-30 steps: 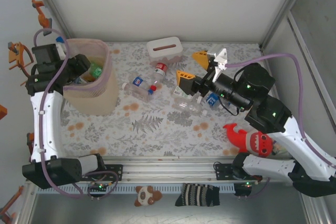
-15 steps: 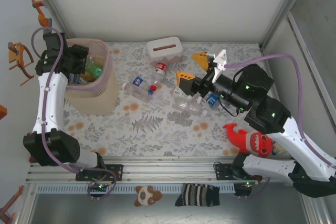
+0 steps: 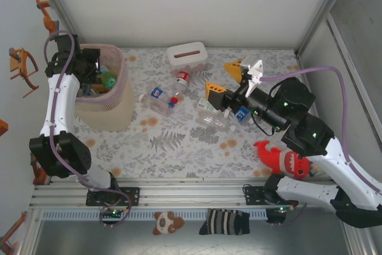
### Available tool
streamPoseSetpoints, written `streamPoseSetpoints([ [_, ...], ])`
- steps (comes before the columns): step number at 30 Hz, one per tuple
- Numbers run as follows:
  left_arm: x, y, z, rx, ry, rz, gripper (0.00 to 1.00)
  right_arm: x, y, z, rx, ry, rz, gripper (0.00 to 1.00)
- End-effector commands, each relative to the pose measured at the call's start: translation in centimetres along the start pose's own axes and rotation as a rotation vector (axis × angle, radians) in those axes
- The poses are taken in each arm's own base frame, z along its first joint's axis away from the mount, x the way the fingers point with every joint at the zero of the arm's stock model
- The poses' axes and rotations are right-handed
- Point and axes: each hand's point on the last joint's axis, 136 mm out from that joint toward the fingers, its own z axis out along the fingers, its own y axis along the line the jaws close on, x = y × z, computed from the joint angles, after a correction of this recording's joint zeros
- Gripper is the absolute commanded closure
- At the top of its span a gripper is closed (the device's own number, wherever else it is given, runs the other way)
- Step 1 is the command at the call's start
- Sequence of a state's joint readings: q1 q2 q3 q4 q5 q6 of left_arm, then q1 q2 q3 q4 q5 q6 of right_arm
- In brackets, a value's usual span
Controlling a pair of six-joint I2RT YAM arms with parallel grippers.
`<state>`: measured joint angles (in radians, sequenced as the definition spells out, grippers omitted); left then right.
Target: Put the plastic bottles in the bin
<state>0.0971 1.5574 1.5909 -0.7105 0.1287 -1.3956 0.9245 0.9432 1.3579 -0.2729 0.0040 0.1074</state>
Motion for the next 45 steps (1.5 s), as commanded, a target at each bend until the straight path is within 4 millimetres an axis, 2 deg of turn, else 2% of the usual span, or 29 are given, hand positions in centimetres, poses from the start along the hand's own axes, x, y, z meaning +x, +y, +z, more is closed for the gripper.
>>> streamPoseSetpoints([
  [1, -0.3, -0.9, -1.8, 0.044, -0.001, -0.031, 0.16, -1.0, -0.4, -0.7, 0.025, -0.043, 0.003, 0.19],
  [8, -1.6, -1.8, -5.4, 0.102, -0.072, 0.018, 0.14, -1.2, -0.4, -0.9, 0.025, -0.049, -0.001, 0.19],
  [11, -2.0, -2.8, -6.2, 0.146, -0.082, 0.058, 0.20, -1.2, -0.3, -0.9, 0.022, -0.048, 0.000, 0.19],
  [15, -1.7, -5.1, -5.8, 0.231, -0.047, 0.116, 0.29, -1.1, -0.4, -0.8, 0.022, -0.045, -0.001, 0.19],
  [20, -0.8, -7.1, -3.8, 0.277, 0.038, 0.174, 0.40, -1.1, -0.4, -0.8, 0.022, -0.045, -0.002, 0.19],
  [26, -0.8, -9.0, -2.2, 0.308, 0.065, 0.258, 0.45, -1.2, -0.3, -0.7, 0.022, -0.046, -0.007, 0.19],
  [29, -0.6, -8.1, -0.8, 0.275, 0.090, 0.272, 0.45, -1.1, -0.4, -0.6, 0.024, -0.042, -0.009, 0.19],
  [32, -0.2, -5.9, 1.0, 0.225, 0.120, 0.266, 0.46, -1.0, -0.4, -0.4, 0.023, -0.038, -0.010, 0.19],
  [36, 0.0, -3.1, 2.2, 0.189, 0.124, 0.260, 0.45, -1.1, -0.2, -0.4, 0.015, -0.039, -0.004, 0.19],
  [41, 0.1, -2.0, 1.6, 0.186, 0.110, 0.295, 0.45, -1.4, 0.0, -0.4, 0.004, -0.042, -0.003, 0.19],
  [45, -0.1, -2.9, 0.0, 0.220, 0.093, 0.315, 0.44, -1.7, 0.1, -0.4, -0.004, -0.044, -0.001, 0.20],
])
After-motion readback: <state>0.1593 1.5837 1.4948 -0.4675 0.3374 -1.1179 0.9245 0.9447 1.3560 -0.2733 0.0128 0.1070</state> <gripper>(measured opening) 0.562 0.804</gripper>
